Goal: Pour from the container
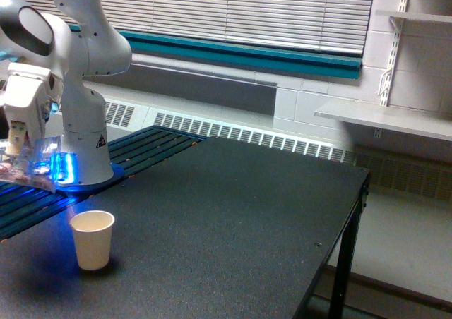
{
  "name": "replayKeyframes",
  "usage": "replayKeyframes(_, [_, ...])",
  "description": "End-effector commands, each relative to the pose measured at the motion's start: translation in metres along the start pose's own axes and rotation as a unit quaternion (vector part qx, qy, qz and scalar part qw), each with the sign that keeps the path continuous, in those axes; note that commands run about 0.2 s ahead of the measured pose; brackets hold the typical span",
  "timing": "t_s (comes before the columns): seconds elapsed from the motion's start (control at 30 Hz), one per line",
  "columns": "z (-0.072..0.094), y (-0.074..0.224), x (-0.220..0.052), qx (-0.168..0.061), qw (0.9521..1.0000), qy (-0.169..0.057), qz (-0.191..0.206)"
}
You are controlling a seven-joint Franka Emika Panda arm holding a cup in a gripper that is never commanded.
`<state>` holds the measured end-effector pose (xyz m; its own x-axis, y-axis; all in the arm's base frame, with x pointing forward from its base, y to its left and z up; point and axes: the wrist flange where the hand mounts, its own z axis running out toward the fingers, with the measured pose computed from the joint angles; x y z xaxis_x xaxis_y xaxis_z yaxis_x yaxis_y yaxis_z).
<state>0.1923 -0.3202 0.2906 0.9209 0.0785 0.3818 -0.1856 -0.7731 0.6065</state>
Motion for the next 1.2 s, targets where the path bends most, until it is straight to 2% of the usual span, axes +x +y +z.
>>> replayKeyframes(0.03, [-0.003, -0.001, 0.003, -0.009, 0.9975, 0.007, -0.070])
replayKeyframes(0.5, [-0.007, 0.000, -0.009, -0.019, 0.9957, -0.006, -0.090])
replayKeyframes(0.83, [-0.009, -0.002, -0.005, -0.022, 0.9957, -0.007, -0.089])
replayKeyframes(1.2, [-0.010, -0.020, -0.004, -0.011, 0.9974, -0.009, -0.070])
